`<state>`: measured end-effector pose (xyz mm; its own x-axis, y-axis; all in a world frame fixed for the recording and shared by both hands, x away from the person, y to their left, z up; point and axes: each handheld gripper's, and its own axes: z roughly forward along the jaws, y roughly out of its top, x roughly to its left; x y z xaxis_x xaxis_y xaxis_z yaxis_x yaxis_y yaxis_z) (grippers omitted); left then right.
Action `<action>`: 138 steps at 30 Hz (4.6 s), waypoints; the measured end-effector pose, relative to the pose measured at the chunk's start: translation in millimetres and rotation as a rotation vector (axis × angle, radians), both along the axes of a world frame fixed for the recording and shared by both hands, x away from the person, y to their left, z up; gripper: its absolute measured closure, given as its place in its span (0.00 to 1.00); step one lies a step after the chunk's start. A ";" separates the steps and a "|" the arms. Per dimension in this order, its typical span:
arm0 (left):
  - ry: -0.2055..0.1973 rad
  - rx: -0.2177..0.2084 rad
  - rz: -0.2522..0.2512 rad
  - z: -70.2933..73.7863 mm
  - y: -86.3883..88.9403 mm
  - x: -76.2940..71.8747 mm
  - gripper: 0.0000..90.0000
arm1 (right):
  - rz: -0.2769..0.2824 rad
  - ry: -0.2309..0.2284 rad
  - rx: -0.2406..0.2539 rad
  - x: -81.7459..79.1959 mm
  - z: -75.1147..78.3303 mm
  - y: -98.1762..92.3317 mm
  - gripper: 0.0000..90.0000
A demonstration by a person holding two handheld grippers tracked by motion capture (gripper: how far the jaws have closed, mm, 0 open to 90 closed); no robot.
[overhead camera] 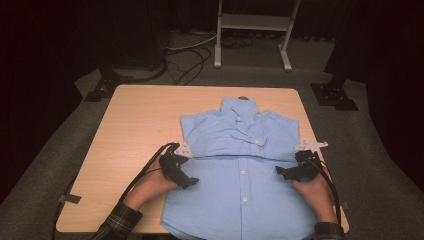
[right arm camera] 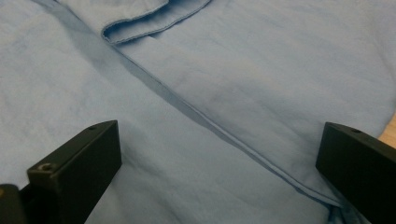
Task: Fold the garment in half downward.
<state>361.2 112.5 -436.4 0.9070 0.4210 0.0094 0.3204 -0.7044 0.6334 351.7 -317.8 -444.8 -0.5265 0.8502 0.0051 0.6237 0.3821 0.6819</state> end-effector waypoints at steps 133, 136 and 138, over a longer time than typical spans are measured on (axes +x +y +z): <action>0.005 0.041 0.152 3.8 85.7 -59.4 0.00 | 0.244 0.002 -0.008 -79.0 0.2 91.7 0.00; -0.029 0.040 0.163 5.7 85.7 -54.7 0.00 | 0.254 0.004 0.005 -72.7 2.3 89.2 0.00; -0.024 0.015 0.170 8.8 85.7 -48.9 0.00 | 0.249 -0.003 0.008 -65.4 4.4 87.1 0.00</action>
